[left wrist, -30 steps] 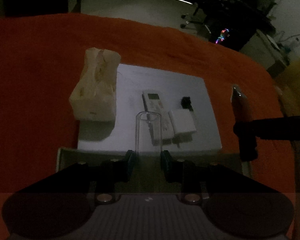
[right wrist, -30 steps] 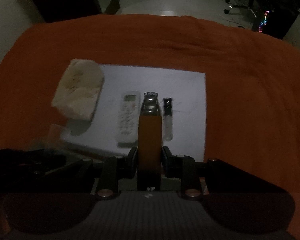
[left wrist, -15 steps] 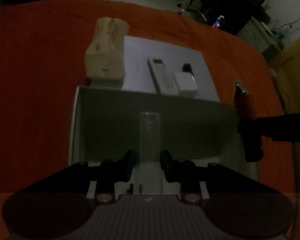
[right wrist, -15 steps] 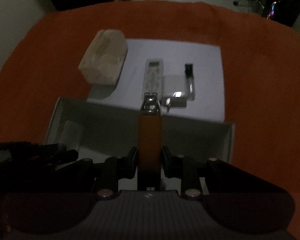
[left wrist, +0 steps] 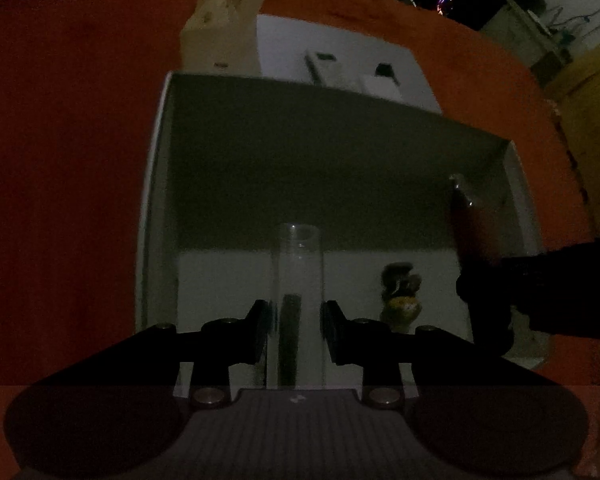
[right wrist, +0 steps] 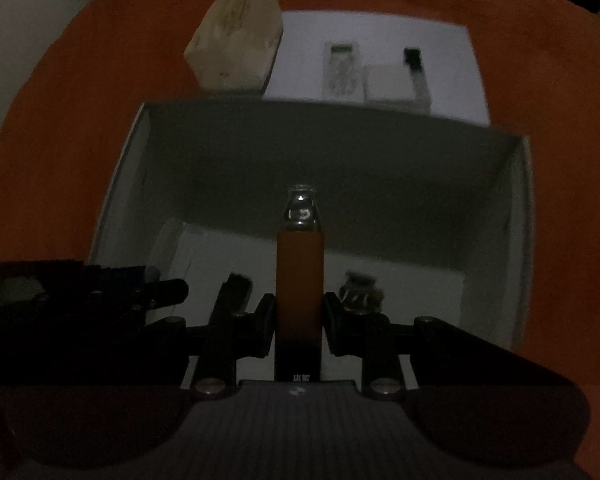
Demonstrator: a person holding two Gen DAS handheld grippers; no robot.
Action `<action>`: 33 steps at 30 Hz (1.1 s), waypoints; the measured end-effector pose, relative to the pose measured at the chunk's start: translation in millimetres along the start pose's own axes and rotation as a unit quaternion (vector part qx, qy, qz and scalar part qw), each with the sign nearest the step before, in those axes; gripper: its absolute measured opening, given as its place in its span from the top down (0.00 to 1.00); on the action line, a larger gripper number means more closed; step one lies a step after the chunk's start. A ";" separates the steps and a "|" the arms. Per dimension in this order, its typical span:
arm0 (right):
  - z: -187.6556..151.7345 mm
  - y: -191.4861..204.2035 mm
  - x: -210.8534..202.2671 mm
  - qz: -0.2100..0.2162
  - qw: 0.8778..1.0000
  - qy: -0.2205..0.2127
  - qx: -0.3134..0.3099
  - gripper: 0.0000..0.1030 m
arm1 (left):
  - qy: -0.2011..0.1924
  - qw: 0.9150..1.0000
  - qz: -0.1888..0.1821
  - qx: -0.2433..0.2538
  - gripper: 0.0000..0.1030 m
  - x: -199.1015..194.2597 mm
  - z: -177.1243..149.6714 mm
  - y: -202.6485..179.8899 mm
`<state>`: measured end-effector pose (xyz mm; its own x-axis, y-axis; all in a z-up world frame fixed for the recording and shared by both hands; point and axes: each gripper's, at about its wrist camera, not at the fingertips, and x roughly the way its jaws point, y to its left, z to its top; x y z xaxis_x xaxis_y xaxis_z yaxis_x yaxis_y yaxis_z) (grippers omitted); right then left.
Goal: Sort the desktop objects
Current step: 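Carry the orange bottle with the right tool while the left tool carries the glass tube into the box, then lower both items onto the box floor, open both tools and withdraw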
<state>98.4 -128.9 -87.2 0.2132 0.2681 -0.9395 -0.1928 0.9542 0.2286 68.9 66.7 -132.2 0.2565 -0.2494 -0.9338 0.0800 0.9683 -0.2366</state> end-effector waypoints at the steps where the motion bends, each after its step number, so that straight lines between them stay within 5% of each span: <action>1: -2.2 1.6 3.8 -0.001 1.000 0.004 -0.002 0.73 | 0.002 1.000 0.002 -0.002 0.75 1.2 -2.4 1.8; 19: -19.2 1.7 68.6 -0.026 0.997 0.065 0.024 0.73 | 0.026 1.000 0.012 0.007 0.75 15.7 -27.7 3.4; 33: -20.7 -4.1 102.8 -0.022 0.996 0.082 0.015 0.73 | 0.016 0.998 0.066 -0.001 0.75 44.3 -18.9 -4.0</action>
<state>101.3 -108.0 -190.0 0.0608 0.2030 -0.9773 -0.1576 0.9688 0.1914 61.8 52.0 -177.7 0.2341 -0.1195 -0.9648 0.0466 0.9927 -0.1116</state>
